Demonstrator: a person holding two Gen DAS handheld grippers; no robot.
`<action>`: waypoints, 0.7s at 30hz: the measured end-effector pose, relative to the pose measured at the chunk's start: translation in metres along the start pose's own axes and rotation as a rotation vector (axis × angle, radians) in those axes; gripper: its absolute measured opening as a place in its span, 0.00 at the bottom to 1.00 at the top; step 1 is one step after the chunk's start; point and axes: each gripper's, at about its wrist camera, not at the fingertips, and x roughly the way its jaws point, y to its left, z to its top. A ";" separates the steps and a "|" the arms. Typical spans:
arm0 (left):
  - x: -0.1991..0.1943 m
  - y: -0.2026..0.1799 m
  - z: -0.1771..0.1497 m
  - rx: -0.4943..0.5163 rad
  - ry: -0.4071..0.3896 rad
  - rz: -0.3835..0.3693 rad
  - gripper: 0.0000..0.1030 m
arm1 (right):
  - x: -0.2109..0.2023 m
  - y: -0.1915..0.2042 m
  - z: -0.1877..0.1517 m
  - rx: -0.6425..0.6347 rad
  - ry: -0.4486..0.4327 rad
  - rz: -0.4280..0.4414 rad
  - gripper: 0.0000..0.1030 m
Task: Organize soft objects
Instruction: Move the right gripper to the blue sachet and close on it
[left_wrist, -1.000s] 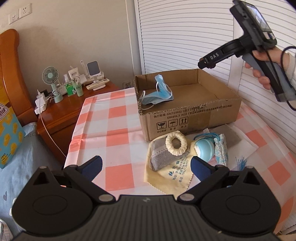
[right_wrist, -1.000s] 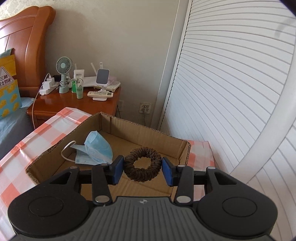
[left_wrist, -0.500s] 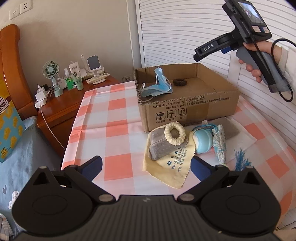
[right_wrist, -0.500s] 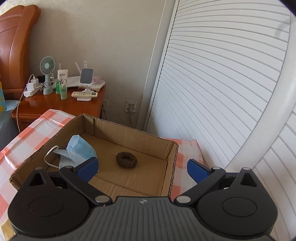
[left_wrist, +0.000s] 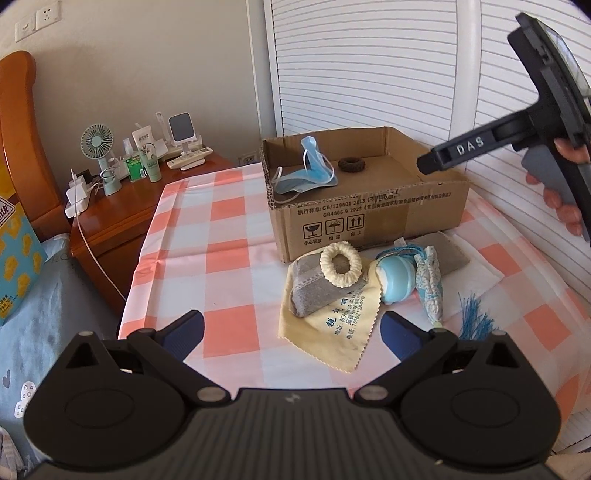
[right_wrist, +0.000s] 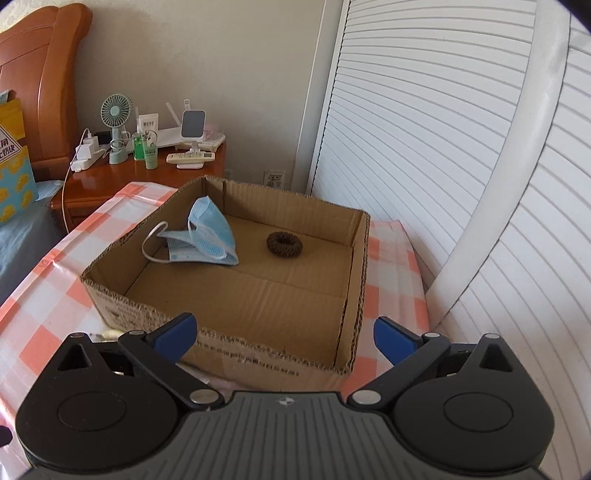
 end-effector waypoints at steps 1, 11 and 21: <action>0.000 0.000 0.000 0.000 0.001 -0.002 0.98 | -0.001 0.003 -0.007 0.007 0.007 -0.001 1.00; 0.001 -0.001 -0.006 -0.004 0.017 -0.007 0.98 | 0.003 0.028 -0.052 0.094 0.076 0.056 1.00; 0.001 -0.003 -0.009 -0.005 0.030 -0.002 0.98 | 0.005 0.019 -0.080 0.131 0.123 0.015 1.00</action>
